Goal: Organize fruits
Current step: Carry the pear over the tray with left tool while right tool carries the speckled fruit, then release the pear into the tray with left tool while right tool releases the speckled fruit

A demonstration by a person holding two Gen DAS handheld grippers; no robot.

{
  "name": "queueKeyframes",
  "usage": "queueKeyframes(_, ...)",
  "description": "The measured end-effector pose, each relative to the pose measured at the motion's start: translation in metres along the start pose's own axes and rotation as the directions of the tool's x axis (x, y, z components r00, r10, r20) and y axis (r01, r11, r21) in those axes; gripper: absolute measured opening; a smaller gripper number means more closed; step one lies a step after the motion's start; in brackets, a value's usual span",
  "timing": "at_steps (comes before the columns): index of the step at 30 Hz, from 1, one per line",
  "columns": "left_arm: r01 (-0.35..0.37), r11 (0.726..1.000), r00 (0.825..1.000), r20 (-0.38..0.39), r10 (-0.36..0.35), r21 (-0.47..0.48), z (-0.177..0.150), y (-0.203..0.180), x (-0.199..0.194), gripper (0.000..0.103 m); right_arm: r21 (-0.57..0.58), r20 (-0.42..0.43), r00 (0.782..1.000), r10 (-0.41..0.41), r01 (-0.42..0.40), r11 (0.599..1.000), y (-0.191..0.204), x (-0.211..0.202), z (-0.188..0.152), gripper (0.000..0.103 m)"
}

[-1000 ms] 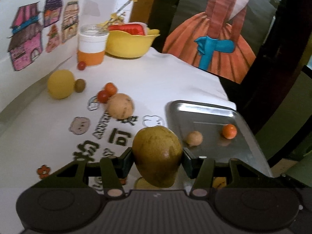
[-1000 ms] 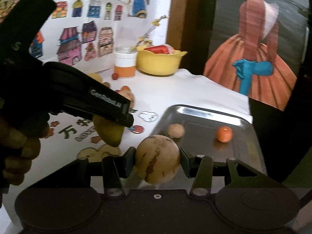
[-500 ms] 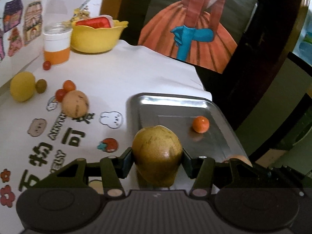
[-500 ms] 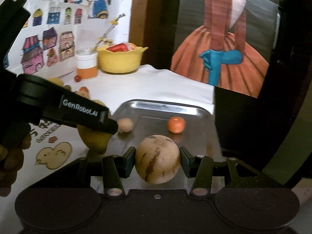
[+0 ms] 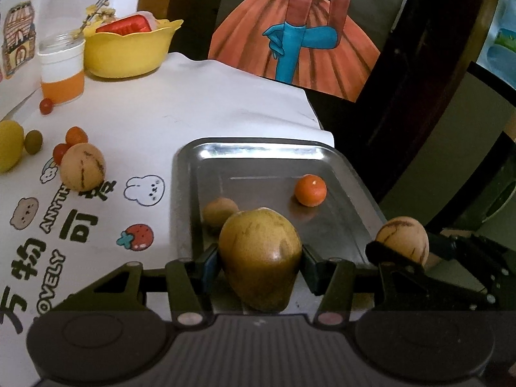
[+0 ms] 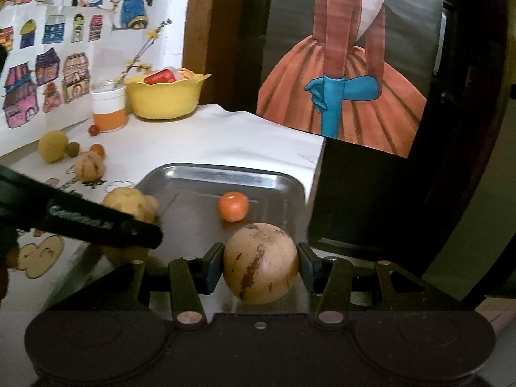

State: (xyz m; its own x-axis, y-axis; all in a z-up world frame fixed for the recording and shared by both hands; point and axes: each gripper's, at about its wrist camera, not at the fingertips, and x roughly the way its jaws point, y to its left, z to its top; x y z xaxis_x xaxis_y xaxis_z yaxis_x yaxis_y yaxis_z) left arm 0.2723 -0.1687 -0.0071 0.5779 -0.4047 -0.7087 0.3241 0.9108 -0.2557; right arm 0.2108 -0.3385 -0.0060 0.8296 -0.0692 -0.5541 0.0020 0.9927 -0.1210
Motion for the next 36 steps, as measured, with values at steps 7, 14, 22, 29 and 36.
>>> queueKeyframes(7, 0.001, 1.0, 1.0, -0.003, -0.001, 0.008, 0.002, -0.004, 0.007, 0.057, 0.0, 0.008, 0.999, 0.036, -0.036, 0.999, -0.008, 0.013, 0.009, 0.05)
queueKeyframes(14, -0.003, 1.0, 1.0, -0.012, 0.003, 0.013, 0.004, -0.005, 0.011, 0.057, 0.029, -0.002, 0.998, 0.056, -0.056, 0.998, -0.009, 0.025, 0.01, 0.05)
queueKeyframes(22, 0.001, 1.0, 1.0, -0.017, -0.001, 0.005, 0.005, -0.002, 0.013, 0.057, 0.043, -0.004, 0.998, 0.07, -0.07, 0.997, -0.011, 0.034, 0.012, 0.05)
queueKeyframes(29, -0.003, 1.0, 1.0, -0.022, 0.003, 0.006, 0.005, 0.001, 0.014, 0.057, 0.024, -0.01, 0.996, 0.088, -0.087, 0.996, -0.009, 0.041, 0.013, 0.05)
queueKeyframes(36, -0.007, 1.0, 1.0, -0.022, 0.007, 0.01, 0.005, 0.0, 0.015, 0.057, 0.01, -0.027, 0.995, 0.091, -0.091, 0.996, -0.007, 0.043, 0.013, 0.05)
